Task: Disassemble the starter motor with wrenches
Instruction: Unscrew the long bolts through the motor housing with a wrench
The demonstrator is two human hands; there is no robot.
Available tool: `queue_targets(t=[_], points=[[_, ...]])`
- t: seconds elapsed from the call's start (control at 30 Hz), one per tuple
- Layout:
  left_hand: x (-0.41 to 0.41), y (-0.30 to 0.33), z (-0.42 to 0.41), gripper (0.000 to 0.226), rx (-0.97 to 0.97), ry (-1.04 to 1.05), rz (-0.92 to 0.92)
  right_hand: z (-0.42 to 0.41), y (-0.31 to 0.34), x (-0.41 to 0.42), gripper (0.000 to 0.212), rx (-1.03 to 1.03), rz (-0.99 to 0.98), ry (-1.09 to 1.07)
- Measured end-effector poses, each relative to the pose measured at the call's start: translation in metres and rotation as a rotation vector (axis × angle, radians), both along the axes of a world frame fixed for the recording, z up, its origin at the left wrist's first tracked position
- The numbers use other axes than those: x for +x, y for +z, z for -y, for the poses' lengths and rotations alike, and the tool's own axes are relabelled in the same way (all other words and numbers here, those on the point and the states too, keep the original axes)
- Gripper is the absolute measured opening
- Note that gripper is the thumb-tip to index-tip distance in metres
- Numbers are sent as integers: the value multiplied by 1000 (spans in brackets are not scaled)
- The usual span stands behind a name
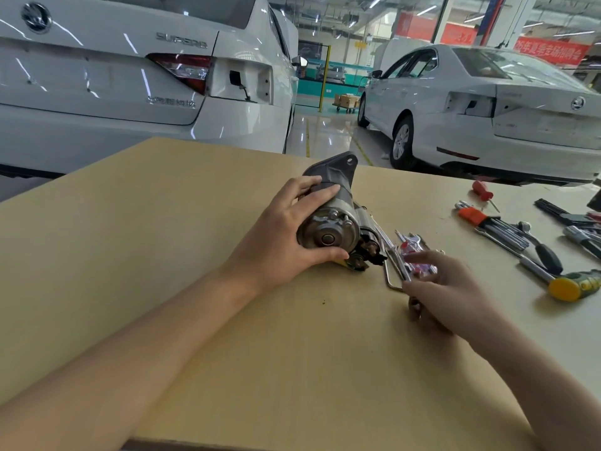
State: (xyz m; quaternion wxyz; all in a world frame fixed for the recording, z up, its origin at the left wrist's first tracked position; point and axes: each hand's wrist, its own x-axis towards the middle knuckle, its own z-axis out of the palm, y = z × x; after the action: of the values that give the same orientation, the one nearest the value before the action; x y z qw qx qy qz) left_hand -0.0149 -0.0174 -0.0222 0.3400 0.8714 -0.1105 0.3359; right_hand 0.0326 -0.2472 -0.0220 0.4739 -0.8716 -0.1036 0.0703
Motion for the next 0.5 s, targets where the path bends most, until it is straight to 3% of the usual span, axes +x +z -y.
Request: queue_targets(t=[0.17,0.23,0.27,0.3,0.37,0.43,0.5], points=[[-2,2,3,72,-35,-9,21,-2,-3,-3,24,-397,463,12],[-4,4,4,66,-83,-3,32,-13,2,-10,16,-275,637,-2],[-4,5,5,64,-105,-5,31,-21,6,-13,24,-195,667,21],[-5,5,5,64,-123,-9,24,-30,10,-16,37,-100,623,81],[-6,6,3,64,-145,-20,12,-49,23,-20,54,162,282,235],[-7,6,0,65,-138,-46,15,-60,37,-18,57,393,-177,317],[-6,7,-3,66,-105,-75,27,-65,42,-14,50,562,-473,385]])
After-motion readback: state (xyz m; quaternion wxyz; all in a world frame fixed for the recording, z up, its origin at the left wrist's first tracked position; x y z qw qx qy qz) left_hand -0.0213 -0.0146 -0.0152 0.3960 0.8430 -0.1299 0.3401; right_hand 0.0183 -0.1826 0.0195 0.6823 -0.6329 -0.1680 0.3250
